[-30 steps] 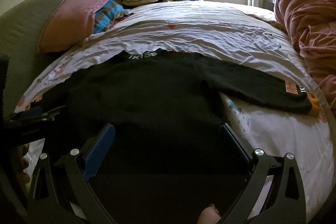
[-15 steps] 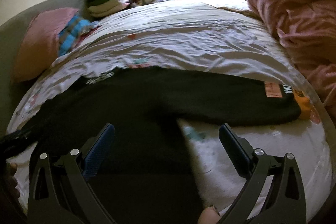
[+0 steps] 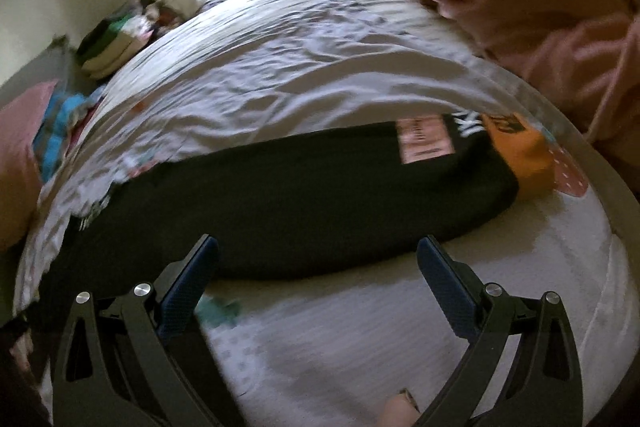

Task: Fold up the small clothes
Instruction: 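Move the right tool to the orange sleeve cuff and grasp it, then lift the cuff with the right tool and carry it across the shirt body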

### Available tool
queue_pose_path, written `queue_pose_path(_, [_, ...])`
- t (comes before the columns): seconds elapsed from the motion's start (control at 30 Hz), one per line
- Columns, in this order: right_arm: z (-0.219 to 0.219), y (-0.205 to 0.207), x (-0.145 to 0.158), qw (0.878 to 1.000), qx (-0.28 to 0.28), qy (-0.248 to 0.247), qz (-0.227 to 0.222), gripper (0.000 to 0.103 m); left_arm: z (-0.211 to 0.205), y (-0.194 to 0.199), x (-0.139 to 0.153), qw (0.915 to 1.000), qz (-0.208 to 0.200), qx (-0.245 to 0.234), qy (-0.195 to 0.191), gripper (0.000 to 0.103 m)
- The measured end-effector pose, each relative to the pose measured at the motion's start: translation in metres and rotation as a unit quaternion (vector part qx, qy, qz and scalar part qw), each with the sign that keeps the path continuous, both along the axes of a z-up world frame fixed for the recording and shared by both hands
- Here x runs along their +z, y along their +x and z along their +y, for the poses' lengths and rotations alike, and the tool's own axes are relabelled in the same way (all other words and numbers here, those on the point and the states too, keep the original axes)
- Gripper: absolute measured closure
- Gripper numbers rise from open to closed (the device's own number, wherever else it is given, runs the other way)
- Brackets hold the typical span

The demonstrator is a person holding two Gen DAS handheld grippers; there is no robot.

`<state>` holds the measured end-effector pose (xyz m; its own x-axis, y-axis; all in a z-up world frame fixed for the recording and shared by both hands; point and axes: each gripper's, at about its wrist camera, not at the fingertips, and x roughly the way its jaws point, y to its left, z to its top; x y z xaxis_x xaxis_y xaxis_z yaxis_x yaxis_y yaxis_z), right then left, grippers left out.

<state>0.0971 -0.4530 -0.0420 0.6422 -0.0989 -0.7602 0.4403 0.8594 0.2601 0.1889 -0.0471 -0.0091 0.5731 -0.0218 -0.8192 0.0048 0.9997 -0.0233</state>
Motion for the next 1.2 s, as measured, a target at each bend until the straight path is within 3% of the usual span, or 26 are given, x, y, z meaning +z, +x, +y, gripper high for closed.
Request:
queue_pose_path(0.4, [-0.077, -0.003, -0.032, 0.992, -0.105, 0.062, 0.022, 0.005, 0.005, 0.029, -0.017, 0.9998, 0.004, 0.020, 0.001, 0.009])
queue_pose_path(0.63, [-0.106, 0.006, -0.042, 0.987, -0.136, 0.089, 0.001, 0.005, 0.024, 0.028, -0.023, 0.9987, -0.006, 0.051, -0.002, 0.009])
queue_pose_path(0.7, [-0.113, 0.006, -0.041, 0.985, -0.148, 0.093, -0.012, 0.018, 0.028, 0.026, -0.024, 0.9983, -0.003, 0.058, -0.009, 0.009])
queue_pose_path(0.77, [-0.120, 0.004, -0.039, 0.983, -0.157, 0.092, -0.027, 0.056, 0.033, 0.024, -0.022, 0.9977, -0.005, 0.064, -0.022, 0.009])
queue_pose_path(0.83, [-0.126, 0.002, -0.041, 0.981, -0.160, 0.107, -0.032, 0.077, 0.036, 0.020, -0.018, 0.9974, -0.009, 0.067, -0.027, 0.009])
queue_pose_path(0.87, [-0.126, 0.000, -0.039, 0.980, -0.155, 0.115, -0.043, 0.083, 0.036, 0.019, -0.015, 0.9973, -0.011, 0.067, -0.029, 0.009])
queue_pose_path(1.2, [-0.072, 0.011, 0.037, 0.987, -0.029, 0.078, -0.137, 0.088, 0.033, 0.006, 0.016, 0.9966, -0.031, 0.055, -0.053, 0.009])
